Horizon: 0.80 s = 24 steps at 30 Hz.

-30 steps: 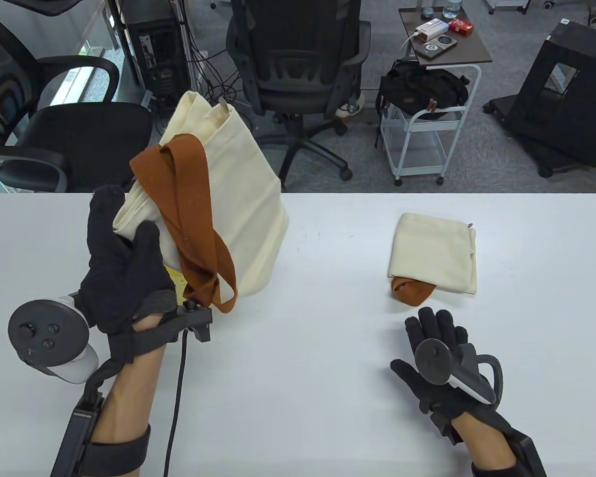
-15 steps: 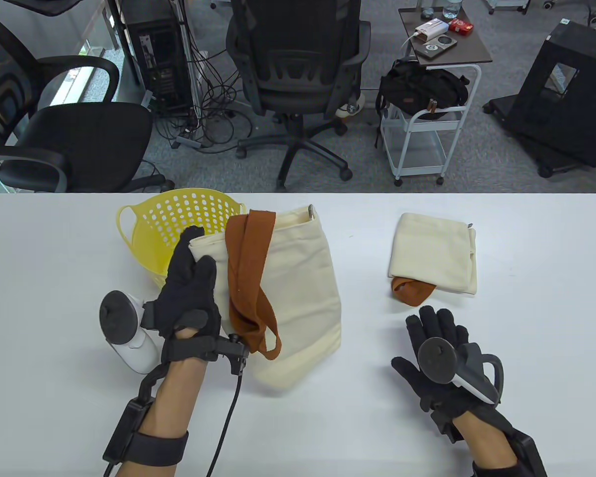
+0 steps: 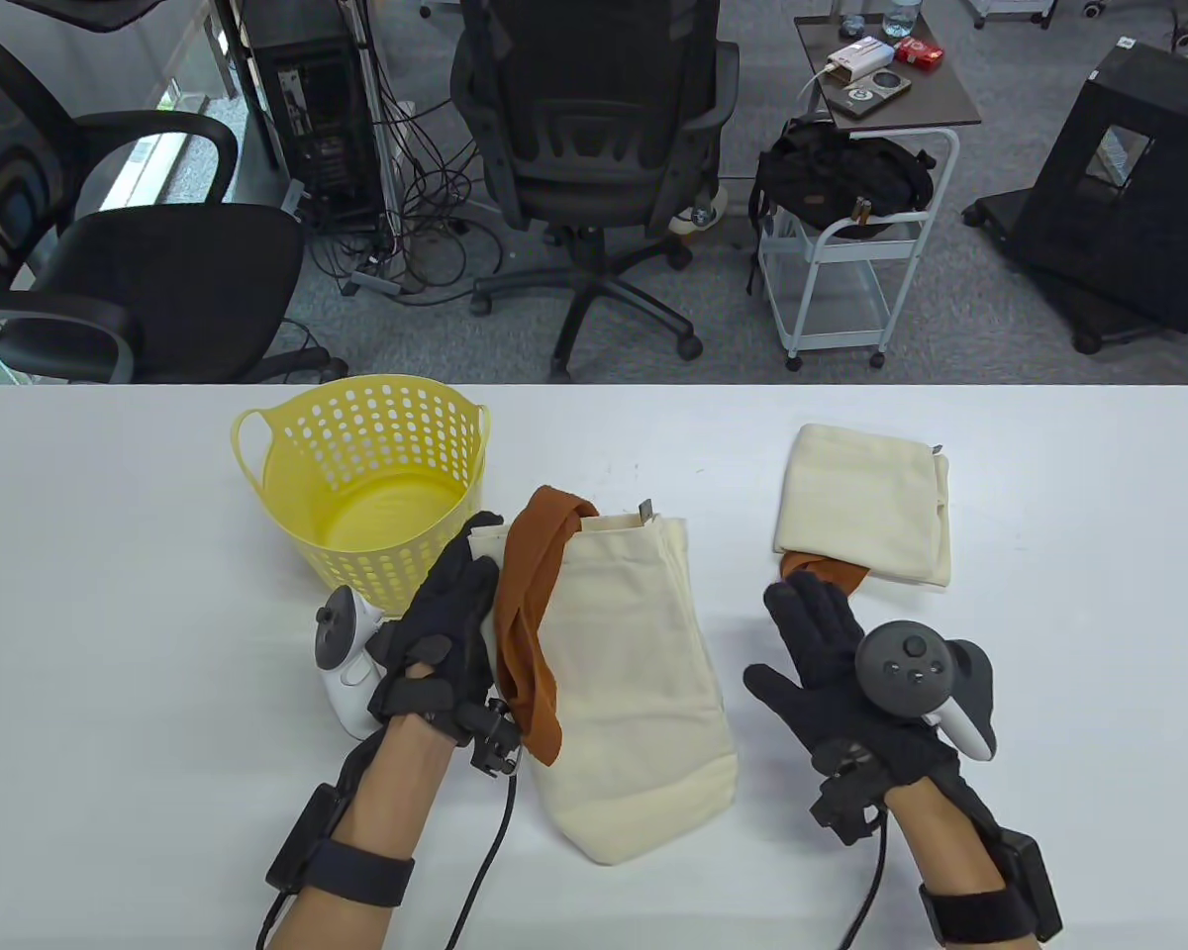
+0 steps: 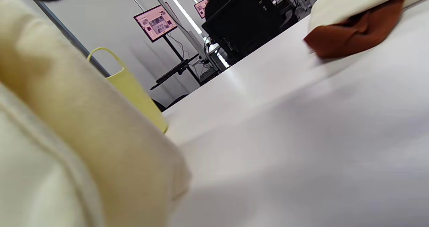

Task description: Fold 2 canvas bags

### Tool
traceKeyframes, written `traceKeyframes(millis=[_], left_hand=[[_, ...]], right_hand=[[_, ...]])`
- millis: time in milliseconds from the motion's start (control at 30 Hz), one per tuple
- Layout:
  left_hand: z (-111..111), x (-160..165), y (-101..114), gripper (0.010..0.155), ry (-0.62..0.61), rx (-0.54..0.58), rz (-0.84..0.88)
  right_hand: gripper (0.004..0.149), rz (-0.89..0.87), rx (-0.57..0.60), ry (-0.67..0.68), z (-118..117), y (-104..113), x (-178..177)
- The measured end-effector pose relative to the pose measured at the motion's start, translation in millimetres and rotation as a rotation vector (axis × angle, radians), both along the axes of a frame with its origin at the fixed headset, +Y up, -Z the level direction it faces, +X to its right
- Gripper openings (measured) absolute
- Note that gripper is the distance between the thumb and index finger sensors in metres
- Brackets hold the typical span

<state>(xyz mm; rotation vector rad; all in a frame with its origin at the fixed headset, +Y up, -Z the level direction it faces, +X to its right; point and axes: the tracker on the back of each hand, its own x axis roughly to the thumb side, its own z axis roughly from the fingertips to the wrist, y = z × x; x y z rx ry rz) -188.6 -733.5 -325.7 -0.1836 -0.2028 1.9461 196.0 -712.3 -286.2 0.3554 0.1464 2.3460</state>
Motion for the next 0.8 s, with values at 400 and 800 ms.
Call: traceKeyframes(millis=[400,800], left_hand=[[2,4,-22,0.062,0.031,-0.056,-0.130],[28,13,26,0.083,0.253,0.104,-1.023]], right_hand=[[0.071,-0.270,-0.090,0.298,-15,-4,-68],[0.050,-0.446,-0.087,0.194,-16,-18,-64]])
